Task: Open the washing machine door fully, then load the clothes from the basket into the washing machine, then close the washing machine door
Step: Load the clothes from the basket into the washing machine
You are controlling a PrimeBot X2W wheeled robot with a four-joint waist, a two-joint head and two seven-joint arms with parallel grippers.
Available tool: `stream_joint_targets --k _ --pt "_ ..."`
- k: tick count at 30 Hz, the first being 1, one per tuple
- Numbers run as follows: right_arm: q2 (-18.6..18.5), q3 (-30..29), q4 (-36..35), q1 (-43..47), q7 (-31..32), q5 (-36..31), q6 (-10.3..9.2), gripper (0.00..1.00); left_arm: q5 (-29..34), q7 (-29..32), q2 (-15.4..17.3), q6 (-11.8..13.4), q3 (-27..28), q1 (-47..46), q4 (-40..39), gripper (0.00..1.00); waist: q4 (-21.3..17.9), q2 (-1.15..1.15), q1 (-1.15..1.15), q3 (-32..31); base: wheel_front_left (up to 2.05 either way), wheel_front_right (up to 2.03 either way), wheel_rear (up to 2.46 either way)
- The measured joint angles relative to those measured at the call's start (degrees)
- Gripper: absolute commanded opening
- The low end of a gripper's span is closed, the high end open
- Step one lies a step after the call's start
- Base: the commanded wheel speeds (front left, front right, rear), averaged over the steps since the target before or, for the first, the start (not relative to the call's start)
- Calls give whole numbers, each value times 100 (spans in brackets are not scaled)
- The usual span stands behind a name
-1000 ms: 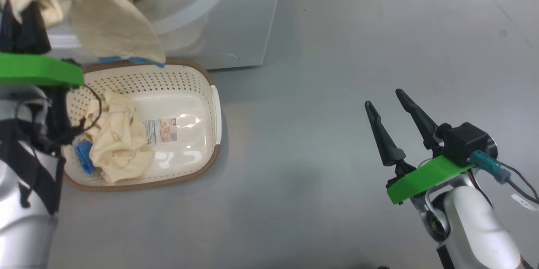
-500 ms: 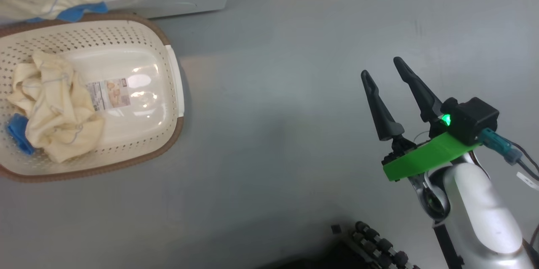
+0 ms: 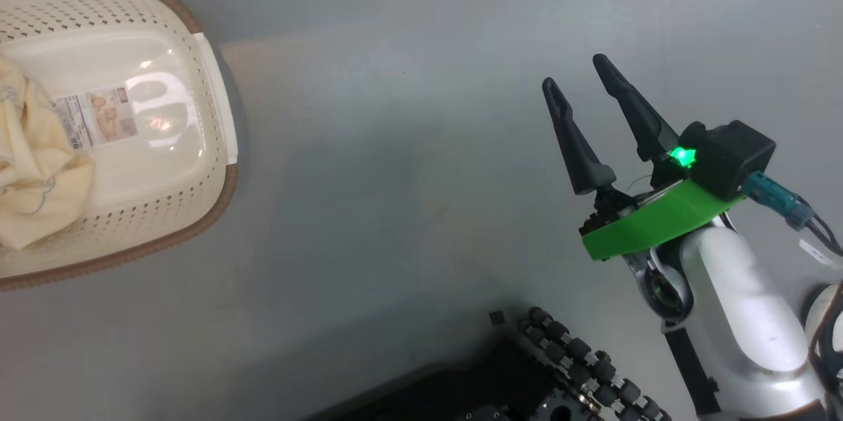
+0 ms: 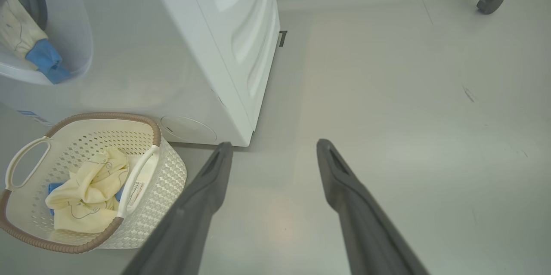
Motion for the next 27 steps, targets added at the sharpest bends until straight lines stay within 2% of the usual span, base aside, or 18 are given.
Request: stream_joint_targets --k 6,12,13,14,15,16,27 --pt "0 35 1 -18 0 82 0 100 235 -2 -19 1 -316 -185 576 0 -91 0 0 79 0 0 0" --pt "0 10 2 -108 0 80 0 100 253 -169 -123 -9 -405 -344 992 0 -111 0 0 63 0 0 0" --pt "0 8 3 -106 0 80 0 100 246 -200 -143 -12 -419 -365 1045 5 -103 0 0 56 0 0 0" --pt "0 7 2 -104 0 79 0 100 246 -220 -158 -30 -446 -374 1091 40 -92 0 0 47 0 0 0" --pt "0 9 2 -105 -1 79 0 100 246 -265 -168 -51 -475 -377 1143 96 -80 0 -1 39 0 0 0" --pt "0 10 2 -105 0 79 0 100 246 -315 -172 -53 -490 -379 1189 100 -70 0 0 28 0 0 0" --pt "0 -190 37 -101 0 -107 0 100 20 -778 -396 -60 -817 -174 1472 100 127 0 -1 -256 0 0 0"
